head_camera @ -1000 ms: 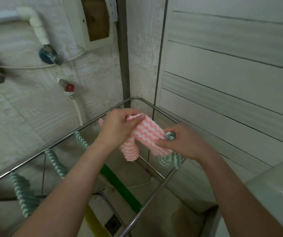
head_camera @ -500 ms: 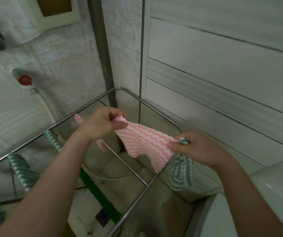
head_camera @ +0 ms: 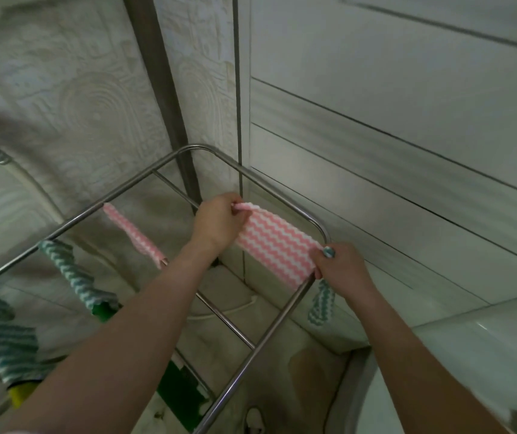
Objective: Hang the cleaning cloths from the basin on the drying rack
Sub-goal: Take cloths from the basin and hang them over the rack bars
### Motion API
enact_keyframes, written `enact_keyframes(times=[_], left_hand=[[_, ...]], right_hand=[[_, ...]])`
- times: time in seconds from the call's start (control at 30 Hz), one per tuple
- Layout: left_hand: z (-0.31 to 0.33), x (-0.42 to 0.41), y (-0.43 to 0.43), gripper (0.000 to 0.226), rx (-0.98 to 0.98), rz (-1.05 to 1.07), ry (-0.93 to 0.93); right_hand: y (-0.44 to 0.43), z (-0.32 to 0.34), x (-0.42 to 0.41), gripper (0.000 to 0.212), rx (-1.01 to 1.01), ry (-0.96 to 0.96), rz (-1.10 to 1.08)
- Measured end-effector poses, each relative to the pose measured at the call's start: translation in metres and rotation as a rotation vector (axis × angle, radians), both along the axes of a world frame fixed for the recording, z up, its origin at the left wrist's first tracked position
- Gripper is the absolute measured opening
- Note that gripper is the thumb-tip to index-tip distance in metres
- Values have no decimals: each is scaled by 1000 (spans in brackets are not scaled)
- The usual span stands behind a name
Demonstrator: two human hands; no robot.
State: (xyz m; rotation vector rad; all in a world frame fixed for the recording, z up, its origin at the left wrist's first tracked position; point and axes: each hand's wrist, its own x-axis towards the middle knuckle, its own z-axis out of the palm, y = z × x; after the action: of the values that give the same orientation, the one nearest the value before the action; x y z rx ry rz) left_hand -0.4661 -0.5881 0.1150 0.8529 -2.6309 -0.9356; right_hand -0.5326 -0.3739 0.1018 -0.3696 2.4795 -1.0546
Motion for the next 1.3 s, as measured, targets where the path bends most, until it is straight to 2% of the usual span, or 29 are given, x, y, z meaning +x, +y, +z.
enact_keyframes(times=[0.13, 0.23, 0.3, 0.37, 0.43, 0.53, 0.7, 0.93, 1.03, 1.1, 1.17, 1.23, 1.3], left_hand=[[-6, -15, -2, 16, 69, 21, 19], [-9, -16, -5, 39, 178, -4, 29], [-11, -10, -8, 54, 147, -30, 29], [-13, 3, -11, 49, 29, -64, -12], [-18, 16, -9, 36, -54, -140, -93], [-31, 27, -4, 30, -107, -231, -151], [-40, 30, -3, 22, -104, -183, -84], [-41, 29, 1, 26, -132, -167, -78], [-33, 34, 8, 34, -104, -139, -55], [-22, 43, 18, 29, 15, -86, 5], [-7, 56, 38, 15, 340, -67, 72], [9, 73, 63, 14, 661, -138, 121], [15, 86, 87, 14, 758, -271, 143]], right_hand=[[-7, -11, -8, 39, 56, 54, -87], [-9, -12, -10, 28, 136, 124, -85], [-6, -8, -7, 28, 172, 164, -58], [-3, -2, -1, 34, 153, 156, 28], [-4, 2, 7, 25, 157, 75, 162], [-7, 0, 17, 22, 289, 33, 302], [-9, -6, 26, 20, 388, 216, 307], [-7, -9, 33, 20, 348, 228, 265], [1, 4, 34, 17, 171, 59, 187], [10, 20, 34, 19, -8, -129, 94], [20, 37, 36, 18, -197, -319, 8], [29, 53, 43, 20, -426, -525, -59], [34, 60, 48, 24, -616, -663, -81]])
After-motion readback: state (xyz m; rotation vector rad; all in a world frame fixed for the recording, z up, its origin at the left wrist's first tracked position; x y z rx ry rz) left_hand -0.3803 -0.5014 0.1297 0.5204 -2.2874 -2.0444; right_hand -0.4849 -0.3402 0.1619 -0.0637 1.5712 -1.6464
